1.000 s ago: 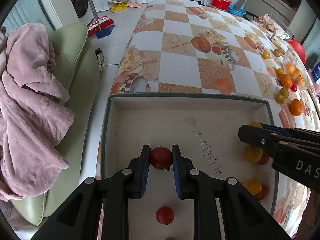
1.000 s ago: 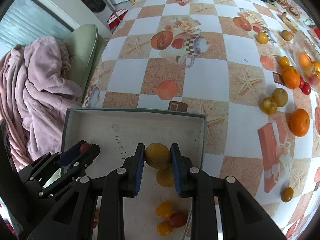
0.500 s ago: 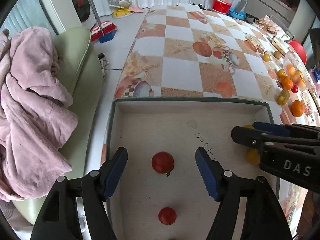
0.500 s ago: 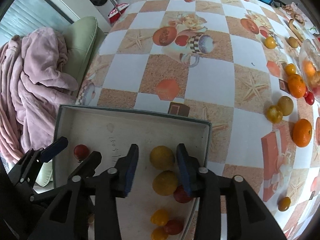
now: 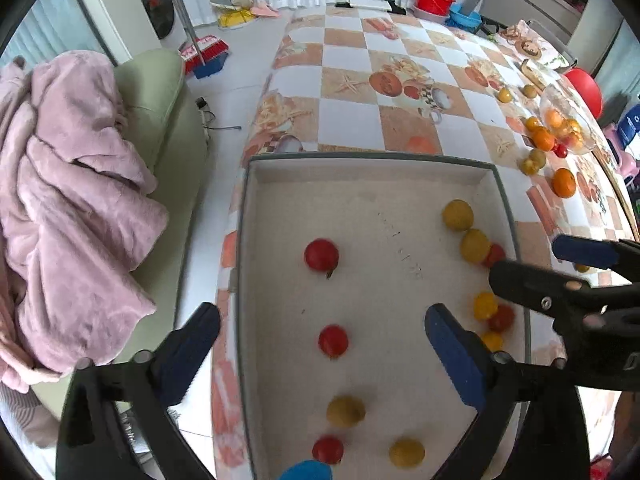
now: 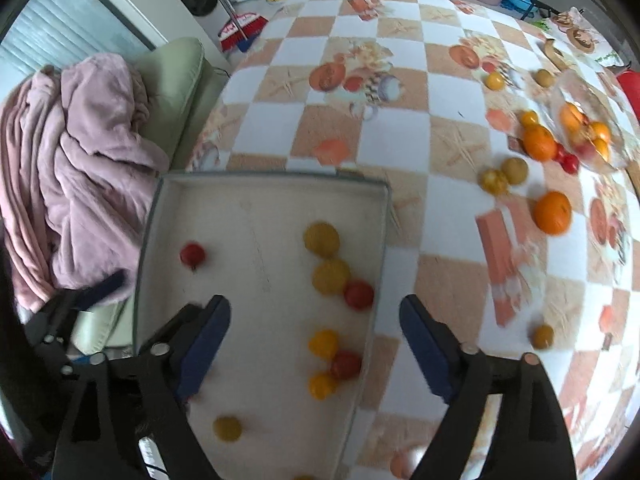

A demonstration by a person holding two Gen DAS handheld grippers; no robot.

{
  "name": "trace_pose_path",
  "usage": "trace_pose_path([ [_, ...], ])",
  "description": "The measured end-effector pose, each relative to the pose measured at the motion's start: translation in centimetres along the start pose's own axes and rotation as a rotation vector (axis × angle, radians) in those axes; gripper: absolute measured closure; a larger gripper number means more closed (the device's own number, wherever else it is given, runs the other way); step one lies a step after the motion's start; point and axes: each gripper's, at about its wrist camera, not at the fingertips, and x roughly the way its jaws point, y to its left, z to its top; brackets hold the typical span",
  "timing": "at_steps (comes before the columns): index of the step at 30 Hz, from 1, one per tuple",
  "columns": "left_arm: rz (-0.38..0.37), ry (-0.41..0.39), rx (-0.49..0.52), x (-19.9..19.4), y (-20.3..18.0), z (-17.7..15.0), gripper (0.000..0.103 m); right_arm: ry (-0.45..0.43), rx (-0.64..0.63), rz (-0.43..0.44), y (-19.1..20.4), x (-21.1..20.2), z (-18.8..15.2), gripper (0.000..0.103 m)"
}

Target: Organize fruits

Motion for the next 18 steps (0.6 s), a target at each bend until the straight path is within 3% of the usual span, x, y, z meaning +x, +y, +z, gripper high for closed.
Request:
trace_pose_path([
  [2,0.001,0.015,0.004,-0.5,0.0,-0.6,0.001,0.022,-0.004,-0.019,0.0,-0.3,-0.8,0.000],
  [6,-0.006,0.052,0.008,-1.4,0.2,-1.9,0.001,0.030,-0.023,-0.064,0.6,-1.2,-1.9,0.000],
  [13,0.043,0.028,0.062,-4.7,0.1,-3.7,0.001,0.043,-0.067,-0.112,2.1,-3.6,-3.5,0.000],
  [18,0.030,0.052,0.085,-6.3,0.2,-4.4,0.001,0.053,-0.104,-0.122,3.5,-5.3,-4.6,0.000],
])
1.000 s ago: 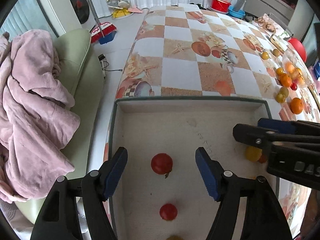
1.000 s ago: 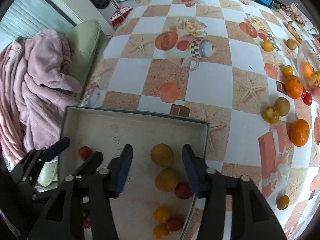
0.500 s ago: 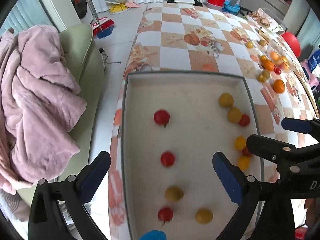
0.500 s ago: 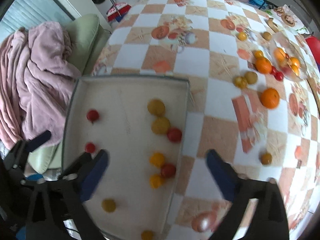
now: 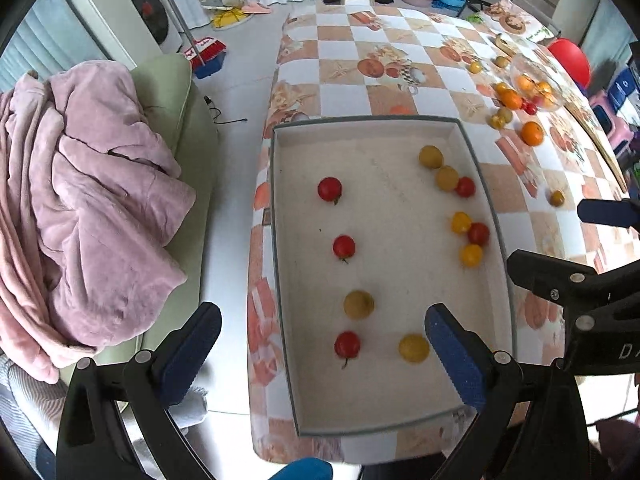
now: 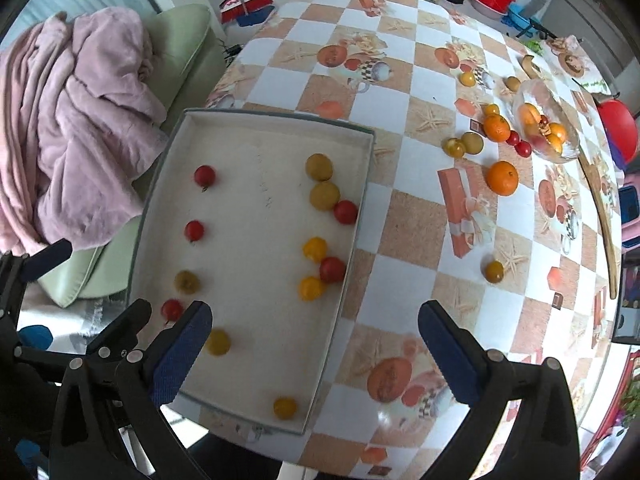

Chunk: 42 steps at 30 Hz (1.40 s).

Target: Organize fruits

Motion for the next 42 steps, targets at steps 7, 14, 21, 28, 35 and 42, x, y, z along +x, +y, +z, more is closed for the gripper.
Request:
trace_pose_path([
  [7,-0.014,0.010,0.044,-1.8,-0.6,-0.8,0.001,-0.003,-0.027,-0.011,0.9,-2.2,-0.6,0.000],
  [14,0.028,0.011,0.036,-3.6,-1.0,-1.5,0.001,-0.006,-0.121,-0.007,1.4,-3.9,-0.9,0.000],
  [21,0.066,-0.001,-0.002,-5.6,-2.3,-1.8,0.001,-0.024,-0.187,0.007,0.5,-6.1,-1.4,0.000],
  [28,0.079,-0.001,-0.003,-6.2,-3.9,-1.7,0.001,-0.041,-0.203,0.011,-0.7,-7.0,-1.4,0.000],
  [35,0.083,-0.003,0.004,-6.6,-4.9,-1.5,0.001,-0.056,-0.197,0.018,-1.4,-7.5,-1.5,0.000],
  [42,0.086,0.001,0.005,-6.7,-5.4,-1.6,0.001,-0.054,-0.191,0.028,-1.4,-7.7,-1.9,0.000],
])
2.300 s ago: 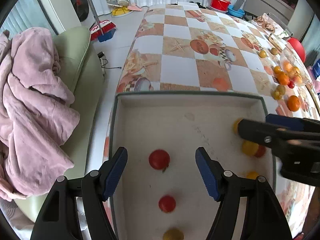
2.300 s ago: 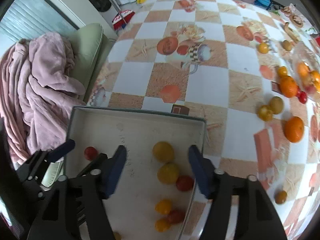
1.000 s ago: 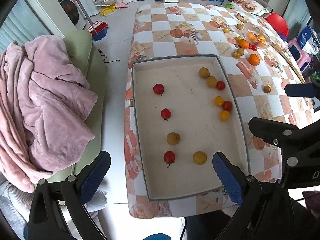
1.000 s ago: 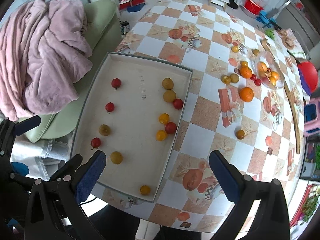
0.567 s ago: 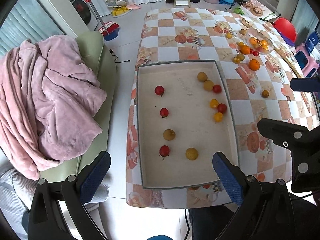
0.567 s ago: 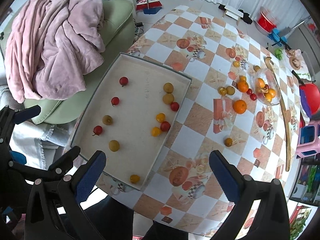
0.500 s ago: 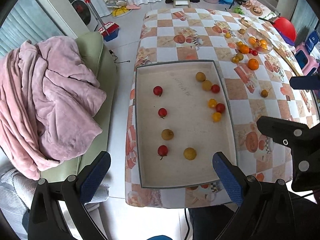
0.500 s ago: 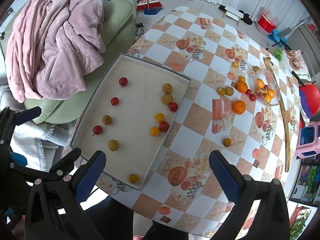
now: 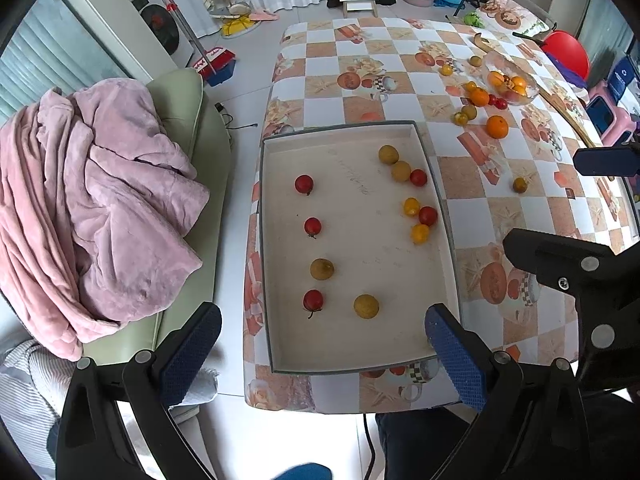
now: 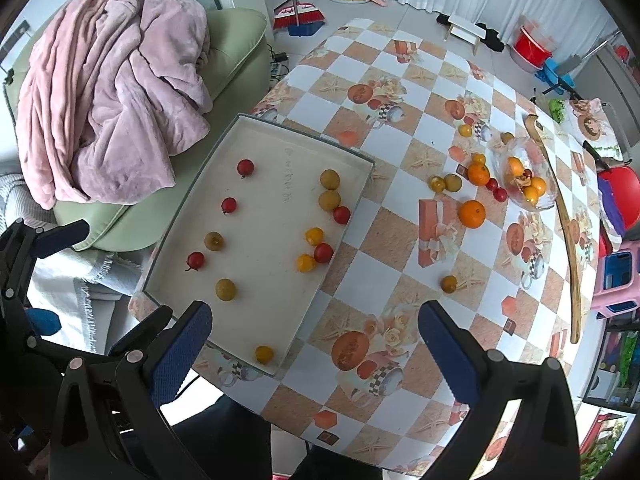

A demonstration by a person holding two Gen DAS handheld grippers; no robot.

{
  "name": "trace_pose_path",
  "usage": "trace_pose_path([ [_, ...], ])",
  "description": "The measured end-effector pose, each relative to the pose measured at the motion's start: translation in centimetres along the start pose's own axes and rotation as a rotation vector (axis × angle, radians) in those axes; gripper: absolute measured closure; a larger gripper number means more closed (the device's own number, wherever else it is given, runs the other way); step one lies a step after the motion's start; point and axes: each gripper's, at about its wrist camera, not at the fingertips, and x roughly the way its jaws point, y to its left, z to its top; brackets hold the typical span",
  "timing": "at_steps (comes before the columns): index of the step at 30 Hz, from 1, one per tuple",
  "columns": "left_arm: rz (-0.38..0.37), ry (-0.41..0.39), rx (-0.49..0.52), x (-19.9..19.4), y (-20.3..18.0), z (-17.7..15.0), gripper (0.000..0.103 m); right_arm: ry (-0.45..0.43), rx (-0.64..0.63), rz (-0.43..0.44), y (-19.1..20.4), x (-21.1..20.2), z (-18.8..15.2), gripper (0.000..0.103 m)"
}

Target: Organize fruits

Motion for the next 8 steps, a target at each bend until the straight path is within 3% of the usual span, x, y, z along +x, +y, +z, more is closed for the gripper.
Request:
trace_pose_path([
  [8,-0.034,-0.029,0.014,-0.62,-0.40,-0.35,0.001,0.006,0.026,0.000,-0.09,0.27,-0.43,0.000],
])
